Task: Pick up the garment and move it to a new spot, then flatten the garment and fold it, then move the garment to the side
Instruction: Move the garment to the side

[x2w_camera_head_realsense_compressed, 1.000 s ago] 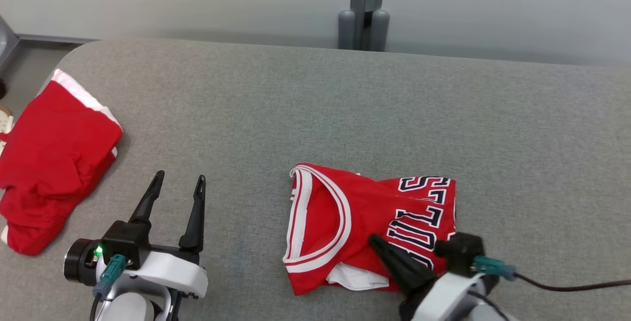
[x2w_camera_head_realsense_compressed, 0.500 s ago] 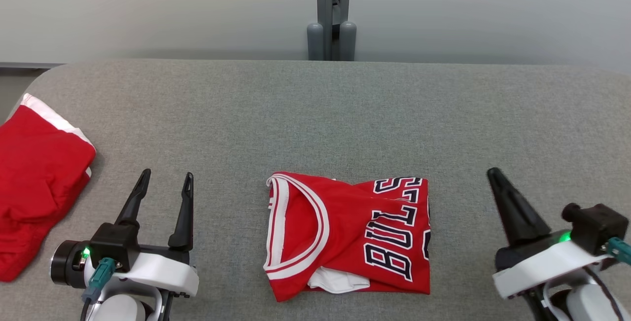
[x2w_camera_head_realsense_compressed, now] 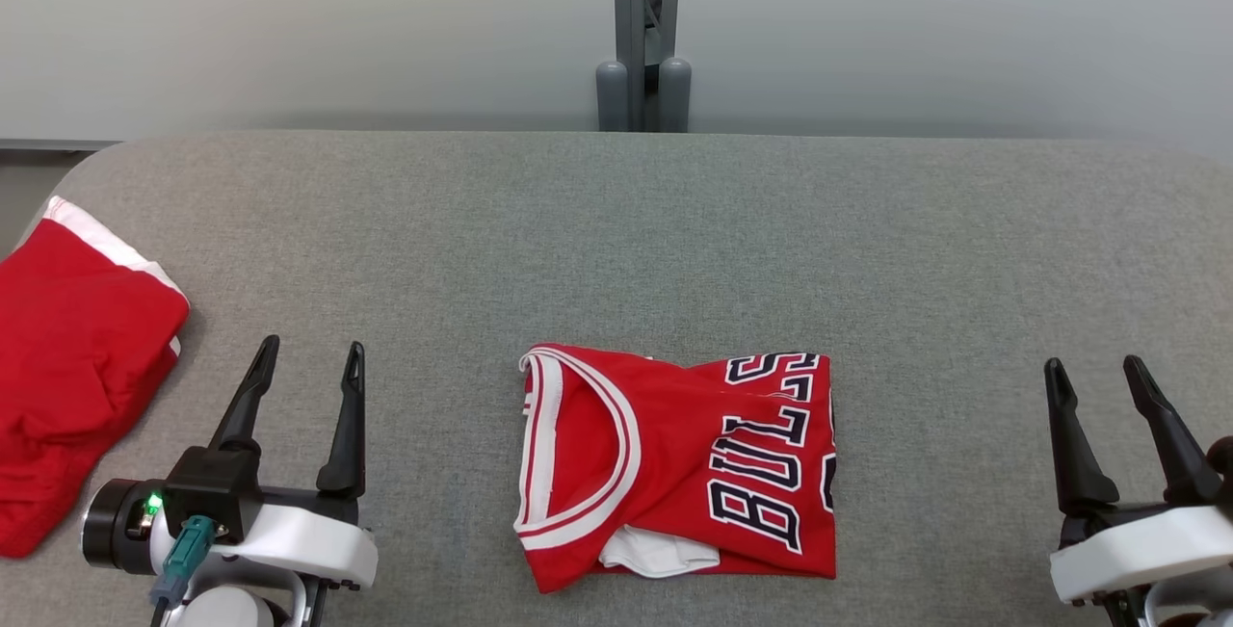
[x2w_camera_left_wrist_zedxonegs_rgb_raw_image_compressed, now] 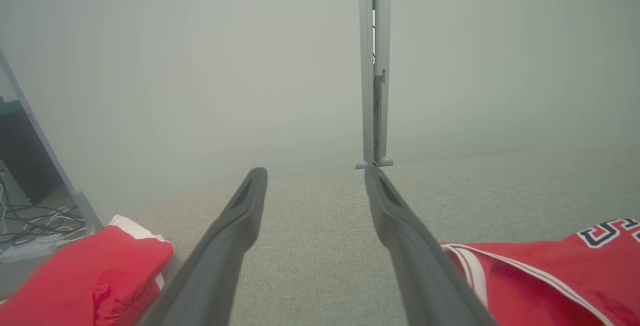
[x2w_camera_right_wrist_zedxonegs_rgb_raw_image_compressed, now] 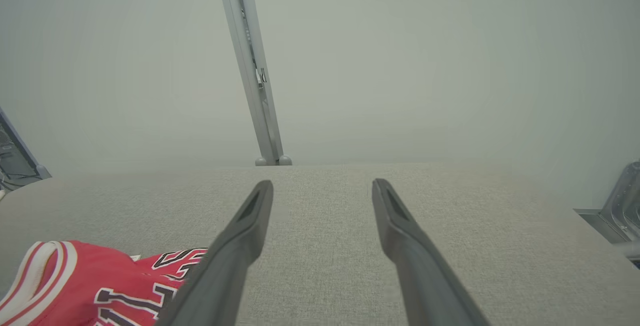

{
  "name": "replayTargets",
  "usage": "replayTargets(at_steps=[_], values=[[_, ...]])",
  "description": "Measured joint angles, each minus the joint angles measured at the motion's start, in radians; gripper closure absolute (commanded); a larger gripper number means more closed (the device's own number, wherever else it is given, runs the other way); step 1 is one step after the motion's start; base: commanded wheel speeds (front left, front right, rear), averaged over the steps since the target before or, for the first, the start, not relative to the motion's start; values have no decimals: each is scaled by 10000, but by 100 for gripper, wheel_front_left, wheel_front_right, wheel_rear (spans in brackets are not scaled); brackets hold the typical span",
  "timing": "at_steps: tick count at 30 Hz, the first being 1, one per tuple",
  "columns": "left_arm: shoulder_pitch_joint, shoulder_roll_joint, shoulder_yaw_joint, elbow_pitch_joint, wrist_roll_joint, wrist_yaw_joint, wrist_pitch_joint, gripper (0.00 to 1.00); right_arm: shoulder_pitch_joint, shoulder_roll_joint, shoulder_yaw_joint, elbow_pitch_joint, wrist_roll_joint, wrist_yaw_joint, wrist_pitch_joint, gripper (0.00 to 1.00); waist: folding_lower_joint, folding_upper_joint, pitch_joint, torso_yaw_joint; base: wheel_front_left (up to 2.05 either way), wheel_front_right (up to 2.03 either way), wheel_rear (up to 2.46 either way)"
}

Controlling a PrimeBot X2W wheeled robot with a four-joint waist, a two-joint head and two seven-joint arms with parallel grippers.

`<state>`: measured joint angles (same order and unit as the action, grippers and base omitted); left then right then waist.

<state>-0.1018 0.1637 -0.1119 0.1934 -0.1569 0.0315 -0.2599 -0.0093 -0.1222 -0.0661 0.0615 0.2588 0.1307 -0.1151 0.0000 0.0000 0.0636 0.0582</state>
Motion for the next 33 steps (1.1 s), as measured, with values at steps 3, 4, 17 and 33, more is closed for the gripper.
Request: replayTargets(at_steps=[3, 4, 17, 33], values=[[81, 67, -25, -6, 67, 63, 92, 0, 130, 117, -230, 98, -159, 0, 52, 0, 0, -1, -39, -20, 0, 0, 0], [105, 71, -23, -6, 58, 67, 127, 0, 193, 148, -284, 136, -222, 0, 67, 0, 0, 0, -49, -30, 0, 0, 0], [157, 105, -222, -125, 56, 132, 178, 0, 221, 207, -140, 282, -236, 0, 307, 0, 0, 0, -94, -23, 0, 0, 0], [-182, -29, -654, 117, 10, 44, 163, 0, -907, 176, 3053, 2778, 869, 0, 1452, 0, 0, 0, 381, 617, 0, 0, 0]])
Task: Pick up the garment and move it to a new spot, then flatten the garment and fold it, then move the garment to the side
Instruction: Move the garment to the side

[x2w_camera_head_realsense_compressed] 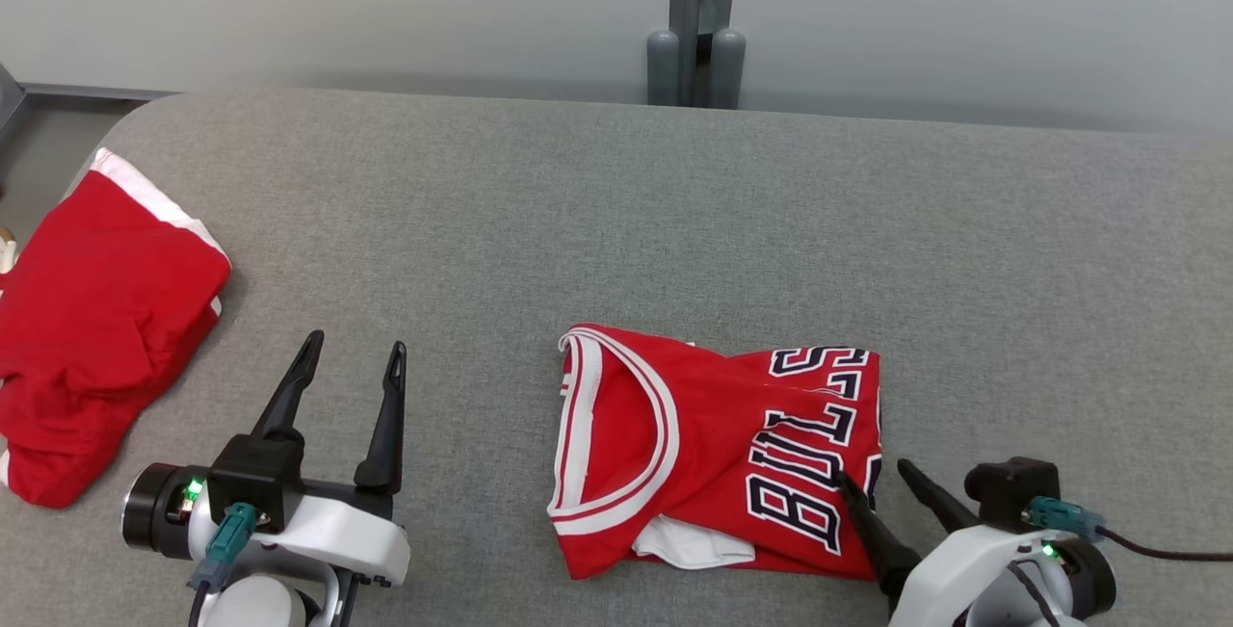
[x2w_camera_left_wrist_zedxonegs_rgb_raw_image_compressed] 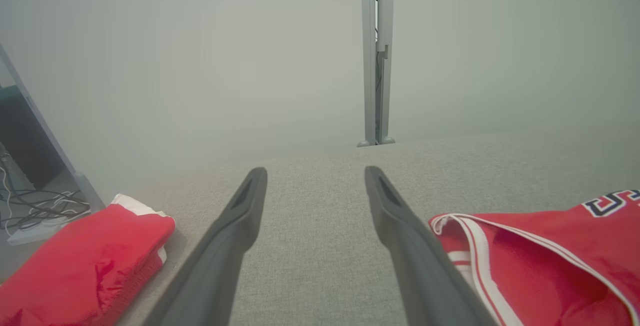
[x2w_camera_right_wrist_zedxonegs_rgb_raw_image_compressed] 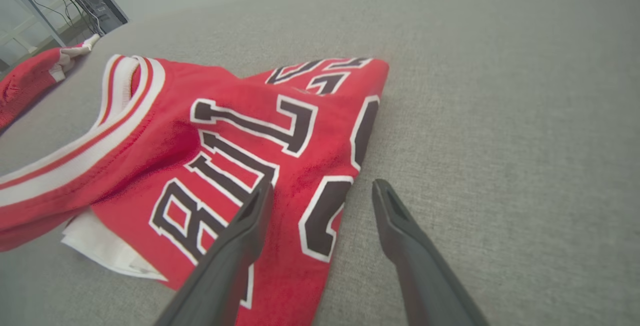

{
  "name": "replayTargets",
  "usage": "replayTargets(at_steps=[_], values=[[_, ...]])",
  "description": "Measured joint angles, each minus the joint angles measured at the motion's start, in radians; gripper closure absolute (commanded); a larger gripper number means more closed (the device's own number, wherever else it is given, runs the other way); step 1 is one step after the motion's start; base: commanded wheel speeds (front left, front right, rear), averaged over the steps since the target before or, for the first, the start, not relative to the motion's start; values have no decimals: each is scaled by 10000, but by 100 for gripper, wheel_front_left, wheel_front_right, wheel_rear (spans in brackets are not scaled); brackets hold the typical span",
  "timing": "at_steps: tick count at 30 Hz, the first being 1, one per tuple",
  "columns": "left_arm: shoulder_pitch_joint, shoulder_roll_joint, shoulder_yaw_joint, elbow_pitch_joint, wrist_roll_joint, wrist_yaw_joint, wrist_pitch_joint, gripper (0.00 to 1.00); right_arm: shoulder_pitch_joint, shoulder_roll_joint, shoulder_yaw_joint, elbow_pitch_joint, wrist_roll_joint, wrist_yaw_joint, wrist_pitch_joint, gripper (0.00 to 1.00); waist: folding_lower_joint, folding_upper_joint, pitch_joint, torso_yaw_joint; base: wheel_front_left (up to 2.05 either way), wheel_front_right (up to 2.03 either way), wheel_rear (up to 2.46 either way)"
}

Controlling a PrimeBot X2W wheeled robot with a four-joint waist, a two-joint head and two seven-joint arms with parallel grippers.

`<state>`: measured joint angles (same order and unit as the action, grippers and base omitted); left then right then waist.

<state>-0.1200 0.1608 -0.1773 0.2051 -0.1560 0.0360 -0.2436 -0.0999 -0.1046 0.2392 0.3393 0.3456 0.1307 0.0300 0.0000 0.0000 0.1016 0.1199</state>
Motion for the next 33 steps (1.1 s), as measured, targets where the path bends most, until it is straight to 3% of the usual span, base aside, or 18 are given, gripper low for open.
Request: replayTargets(at_steps=[7, 8, 9, 10, 16, 20, 27, 33], values=[[-144, -21, -35, 86, -56, 2, -35, 0, -823, 140, 462, 1592, 709, 0, 194, 0, 0, 0, 176, 168, 0, 0, 0], [-174, -23, -33, 96, -63, 2, -36, 0, -923, 159, 533, 1741, 951, 0, 228, 9, 0, 0, 198, 172, 0, 0, 0], [-220, -25, -36, 102, -81, 2, -38, 0, -1053, 153, 667, 1875, 1120, 0, 328, 62, -1, 0, 218, 172, 0, 0, 0], [-268, -23, -36, 107, -100, 2, -44, 0, -1182, 96, 809, 1923, 1135, 0, 316, 100, 0, 0, 237, 170, 0, 0, 0], [-282, -36, 12, 105, -155, 90, -94, 0, -1465, -769, 1358, 1081, 1099, 2, 104, 100, 0, 0, 266, -5, 0, 0, 0], [-256, -42, 42, 42, -215, 92, -125, 0, -1620, -1879, 1716, -692, 575, 2, 286, 100, 0, 0, 301, -338, 0, 0, 0], [-301, -50, 27, -165, -255, 86, -138, 0, -1674, -4130, 2048, -4257, -161, 2, 1632, 100, 0, 0, 450, -1164, 0, 0, 0], [-566, 0, -15, -339, -222, 12, -153, 0, -1628, -5329, 1615, -5488, -71, 4, 2378, 100, 0, 0, 697, -1956, 0, 0, 0]])
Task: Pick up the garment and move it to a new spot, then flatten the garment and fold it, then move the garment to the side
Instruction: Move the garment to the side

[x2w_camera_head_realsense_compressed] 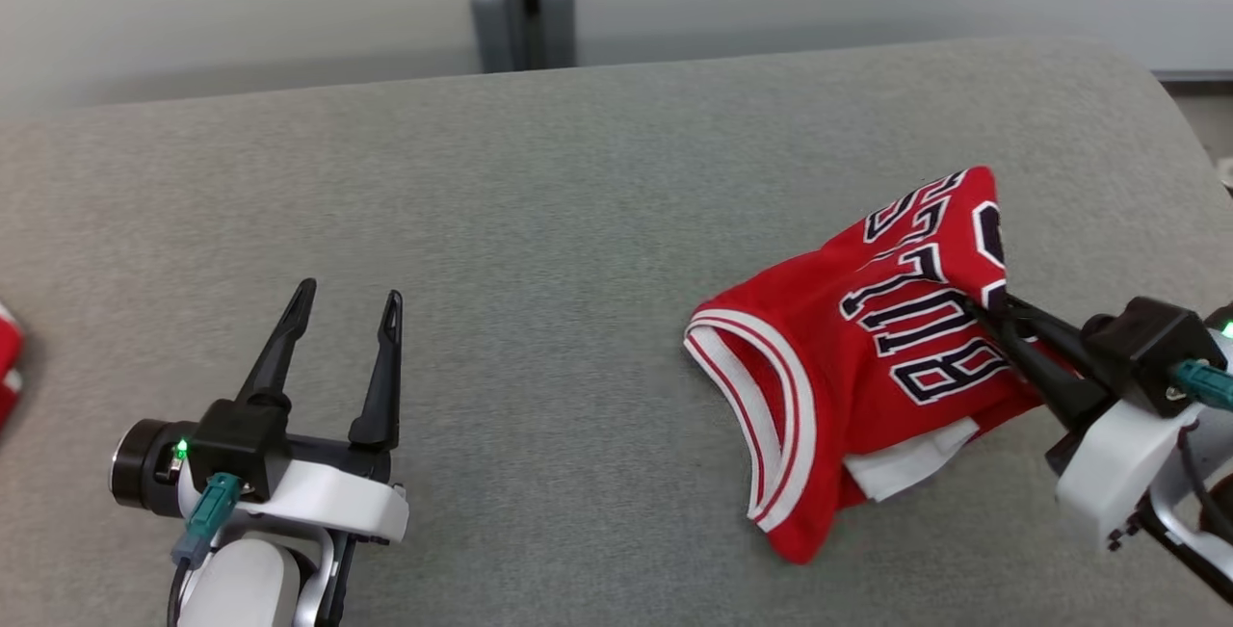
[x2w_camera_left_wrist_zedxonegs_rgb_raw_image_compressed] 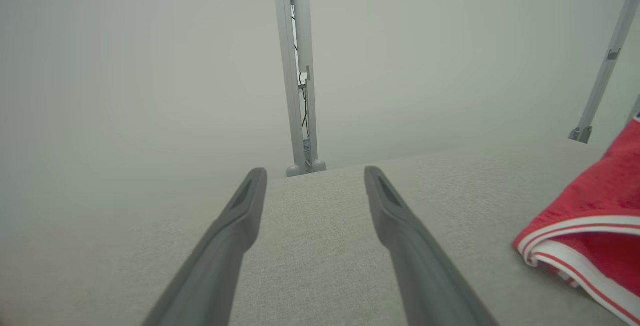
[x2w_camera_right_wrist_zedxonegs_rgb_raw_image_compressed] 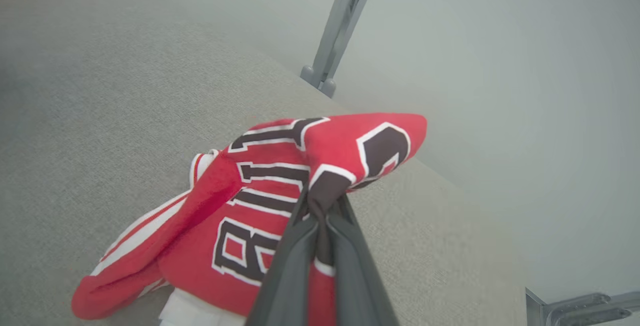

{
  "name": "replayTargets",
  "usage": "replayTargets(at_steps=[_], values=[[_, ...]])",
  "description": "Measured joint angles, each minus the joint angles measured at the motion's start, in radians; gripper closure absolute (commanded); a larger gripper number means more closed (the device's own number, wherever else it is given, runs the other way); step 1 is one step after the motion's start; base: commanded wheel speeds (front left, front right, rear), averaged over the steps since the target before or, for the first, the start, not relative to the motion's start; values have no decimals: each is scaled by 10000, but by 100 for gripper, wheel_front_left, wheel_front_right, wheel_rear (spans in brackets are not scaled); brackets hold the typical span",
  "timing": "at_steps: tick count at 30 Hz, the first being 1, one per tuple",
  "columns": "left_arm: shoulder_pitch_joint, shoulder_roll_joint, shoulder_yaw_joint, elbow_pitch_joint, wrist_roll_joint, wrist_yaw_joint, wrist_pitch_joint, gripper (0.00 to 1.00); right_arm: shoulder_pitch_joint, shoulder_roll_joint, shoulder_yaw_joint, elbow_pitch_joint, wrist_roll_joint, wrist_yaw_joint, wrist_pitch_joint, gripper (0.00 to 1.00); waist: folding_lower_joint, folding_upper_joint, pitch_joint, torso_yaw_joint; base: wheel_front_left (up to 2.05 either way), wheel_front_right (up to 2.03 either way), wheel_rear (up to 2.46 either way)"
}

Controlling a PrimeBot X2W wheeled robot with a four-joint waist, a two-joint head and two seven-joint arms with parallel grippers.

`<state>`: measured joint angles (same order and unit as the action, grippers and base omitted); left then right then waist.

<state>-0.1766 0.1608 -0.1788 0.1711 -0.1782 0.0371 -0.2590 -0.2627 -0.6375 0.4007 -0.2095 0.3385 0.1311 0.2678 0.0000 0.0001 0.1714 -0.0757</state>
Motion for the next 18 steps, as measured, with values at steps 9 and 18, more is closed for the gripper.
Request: replayTargets(at_steps=[9, 18], values=[[-668, 245, -293, -274, 203, -278, 35, 0, -1105, -284, -391, 2665, 550, 0, -1183, 100, 0, 0, 810, -1095, 0, 0, 0], [-1888, 462, -817, -677, 516, -708, 328, 0, -2735, -198, -1175, 6612, -165, 0, -2815, 100, 0, 0, 2208, -1582, 0, 0, 0]])
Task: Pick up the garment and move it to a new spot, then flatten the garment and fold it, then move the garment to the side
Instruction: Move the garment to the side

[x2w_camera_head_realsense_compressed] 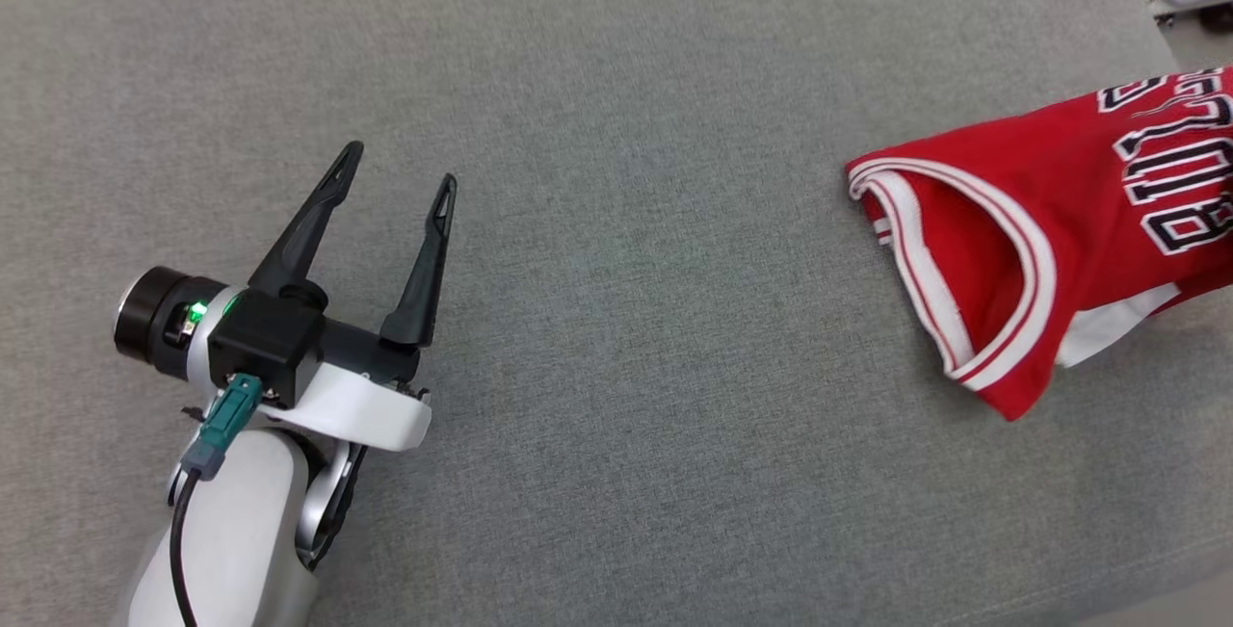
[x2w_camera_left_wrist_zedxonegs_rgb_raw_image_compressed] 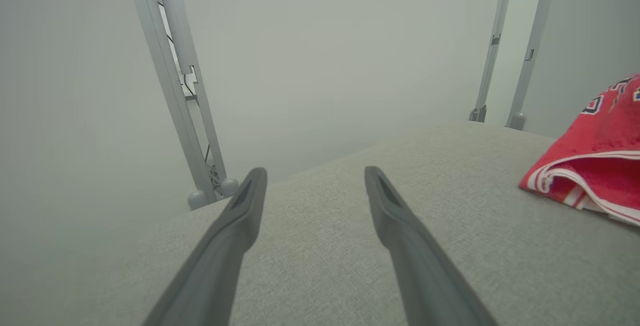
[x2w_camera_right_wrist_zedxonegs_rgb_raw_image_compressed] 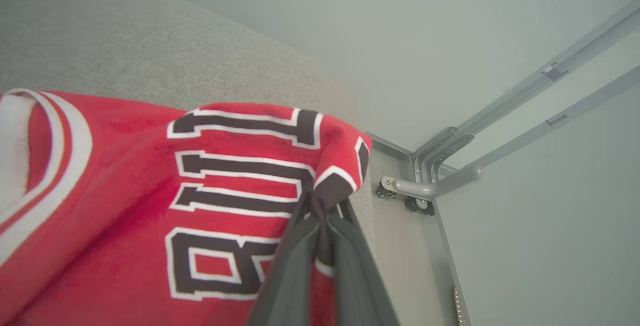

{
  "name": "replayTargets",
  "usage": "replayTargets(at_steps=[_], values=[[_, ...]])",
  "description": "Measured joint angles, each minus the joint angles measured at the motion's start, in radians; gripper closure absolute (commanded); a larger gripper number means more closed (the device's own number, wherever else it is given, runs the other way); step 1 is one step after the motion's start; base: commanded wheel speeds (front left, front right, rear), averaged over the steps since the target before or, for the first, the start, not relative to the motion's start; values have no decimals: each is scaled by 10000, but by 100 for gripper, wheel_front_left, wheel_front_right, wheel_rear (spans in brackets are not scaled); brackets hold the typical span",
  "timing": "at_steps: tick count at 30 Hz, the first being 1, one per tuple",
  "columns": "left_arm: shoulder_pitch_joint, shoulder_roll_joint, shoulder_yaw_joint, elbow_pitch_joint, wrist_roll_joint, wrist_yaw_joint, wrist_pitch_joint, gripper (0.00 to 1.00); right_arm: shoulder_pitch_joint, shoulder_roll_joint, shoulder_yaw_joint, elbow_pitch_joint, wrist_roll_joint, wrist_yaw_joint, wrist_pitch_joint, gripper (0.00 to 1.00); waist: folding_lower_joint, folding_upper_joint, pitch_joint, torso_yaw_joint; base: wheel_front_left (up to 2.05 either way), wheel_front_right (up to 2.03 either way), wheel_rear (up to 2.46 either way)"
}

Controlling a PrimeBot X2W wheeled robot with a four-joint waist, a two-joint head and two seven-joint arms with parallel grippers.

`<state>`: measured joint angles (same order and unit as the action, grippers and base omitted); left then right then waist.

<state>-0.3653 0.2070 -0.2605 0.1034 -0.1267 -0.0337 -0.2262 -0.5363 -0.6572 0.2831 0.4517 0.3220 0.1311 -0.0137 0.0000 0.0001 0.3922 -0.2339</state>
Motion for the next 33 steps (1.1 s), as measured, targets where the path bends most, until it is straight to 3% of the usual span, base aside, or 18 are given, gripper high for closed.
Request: replayTargets(at_steps=[5, 6, 7, 8, 15, 18, 25, 33], values=[[-156, 56, -121, -44, 36, -21, 31, 0, -348, 368, -380, 1183, -474, 0, -748, 100, 0, 0, 385, -218, 0, 0, 0], [-186, 67, -128, -44, 38, -21, 40, 0, -408, 481, -479, 1361, -550, 0, -947, 68, 0, 0, 433, -266, 0, 0, 0], [-219, 73, -132, -40, 40, -21, 44, 0, -516, 571, -527, 1540, -650, 0, -1009, 21, 0, 0, 467, -313, 0, 0, 0], [-256, 82, -134, -36, 42, -19, 44, 0, -575, 665, -616, 1655, -748, 0, -1198, 0, 0, 0, 492, -354, 0, 0, 0], [-291, 134, -142, 38, 19, -6, 8, 0, -684, 1406, -1929, 2286, -1124, 0, -1812, 0, 0, 0, 462, -493, 0, 0, 0], [-269, 132, -104, 121, -58, 65, -48, 0, -497, 1858, -2562, 1964, -936, -2, -2080, 0, 0, 0, 319, -474, 0, 0, 0], [35, 180, 165, 263, -230, 360, -134, 0, 261, 3177, -3101, -88, -499, -2, -2353, 0, 0, 0, -135, -296, 0, 0, 0], [638, 176, 583, 209, -426, 867, -221, 0, 1696, 4821, -2961, -3033, -614, -2, -2280, 0, 0, -1, -845, 451, 0, 0, 0]])
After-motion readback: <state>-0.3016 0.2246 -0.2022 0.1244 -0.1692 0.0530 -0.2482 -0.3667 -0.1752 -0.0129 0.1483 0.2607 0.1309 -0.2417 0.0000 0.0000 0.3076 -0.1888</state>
